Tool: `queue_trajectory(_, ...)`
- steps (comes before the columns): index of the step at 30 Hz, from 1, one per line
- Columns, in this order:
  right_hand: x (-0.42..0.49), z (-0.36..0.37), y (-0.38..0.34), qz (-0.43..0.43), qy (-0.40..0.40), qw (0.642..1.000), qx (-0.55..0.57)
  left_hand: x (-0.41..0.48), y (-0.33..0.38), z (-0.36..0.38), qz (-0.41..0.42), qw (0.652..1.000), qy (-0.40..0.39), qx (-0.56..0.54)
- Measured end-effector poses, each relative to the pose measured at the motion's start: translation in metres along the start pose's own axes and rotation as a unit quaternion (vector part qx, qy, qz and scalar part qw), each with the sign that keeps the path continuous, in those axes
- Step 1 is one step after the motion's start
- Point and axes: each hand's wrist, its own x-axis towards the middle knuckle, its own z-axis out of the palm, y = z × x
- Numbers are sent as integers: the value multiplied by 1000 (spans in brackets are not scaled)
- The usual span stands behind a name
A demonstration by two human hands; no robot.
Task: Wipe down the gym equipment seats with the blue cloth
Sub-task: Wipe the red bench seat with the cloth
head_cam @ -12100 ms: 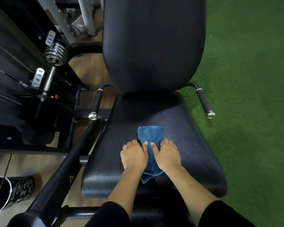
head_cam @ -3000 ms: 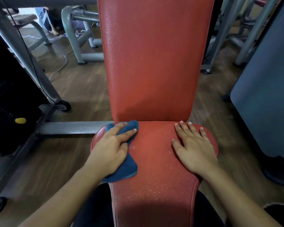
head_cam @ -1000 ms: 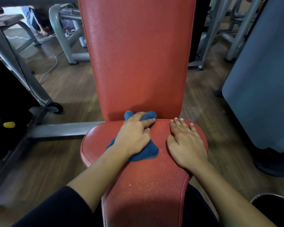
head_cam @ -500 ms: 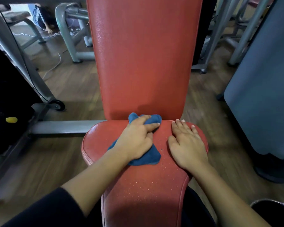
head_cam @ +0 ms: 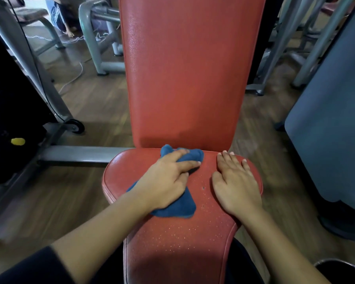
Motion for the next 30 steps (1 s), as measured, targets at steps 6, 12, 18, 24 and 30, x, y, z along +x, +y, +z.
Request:
queue_trajectory(6, 0, -1, -1, 3, -1, 1000, 3, 15, -24, -3, -87, 995, 47, 8)
queue_trajectory(12, -1, -2, -2, 1, 3, 1000, 7, 8, 7, 6, 7, 1000, 13, 5)
queue_trajectory(18, -1, -4, -1, 6, -7, 1000, 22, -5, -28, -17, -29, 999, -7, 30)
queue_trajectory(24, -2, -4, -1, 7, -6, 1000, 25, 23, -8, 5, -39, 998, 27, 29)
queue_trajectory(30, -2, -5, 0, 9, -7, 999, 32, -30, -34, -28, -39, 999, 18, 24)
